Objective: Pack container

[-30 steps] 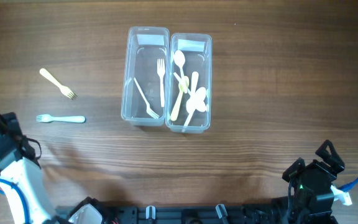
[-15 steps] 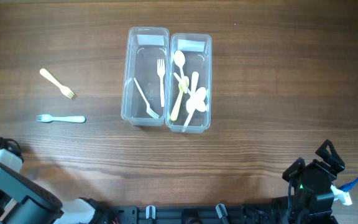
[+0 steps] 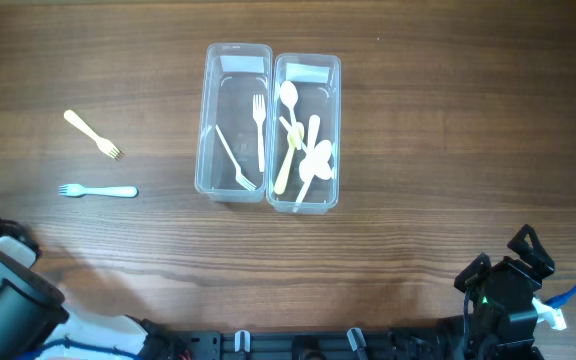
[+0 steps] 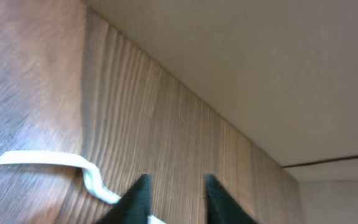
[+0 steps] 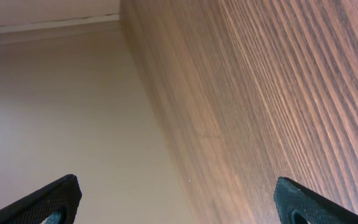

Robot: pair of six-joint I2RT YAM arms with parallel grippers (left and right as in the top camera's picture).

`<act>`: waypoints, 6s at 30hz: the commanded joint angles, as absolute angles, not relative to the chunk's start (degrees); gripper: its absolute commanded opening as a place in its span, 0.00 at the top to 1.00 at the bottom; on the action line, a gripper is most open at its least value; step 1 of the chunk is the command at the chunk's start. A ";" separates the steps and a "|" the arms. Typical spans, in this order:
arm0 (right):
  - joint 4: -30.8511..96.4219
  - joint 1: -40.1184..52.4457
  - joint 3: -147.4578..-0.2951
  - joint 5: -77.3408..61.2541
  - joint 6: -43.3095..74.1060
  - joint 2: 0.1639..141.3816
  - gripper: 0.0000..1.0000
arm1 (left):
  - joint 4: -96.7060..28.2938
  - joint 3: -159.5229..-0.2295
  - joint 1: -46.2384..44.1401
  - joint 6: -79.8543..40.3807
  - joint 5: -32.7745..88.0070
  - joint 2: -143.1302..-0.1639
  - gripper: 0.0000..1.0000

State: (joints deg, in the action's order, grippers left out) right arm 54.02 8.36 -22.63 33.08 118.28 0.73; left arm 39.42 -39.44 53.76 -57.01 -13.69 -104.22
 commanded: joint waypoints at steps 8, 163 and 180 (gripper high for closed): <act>54.06 8.34 -22.85 34.04 118.69 0.25 0.00 | 39.42 -48.14 55.90 -55.83 -4.54 -112.86 0.20; 54.06 8.34 -22.85 34.04 118.69 0.25 0.00 | -23.33 -60.75 40.29 -15.88 -1.30 -107.09 0.06; 54.06 8.34 -22.85 34.04 118.67 0.25 0.00 | -29.71 -63.53 40.36 -15.88 -1.10 -101.08 0.96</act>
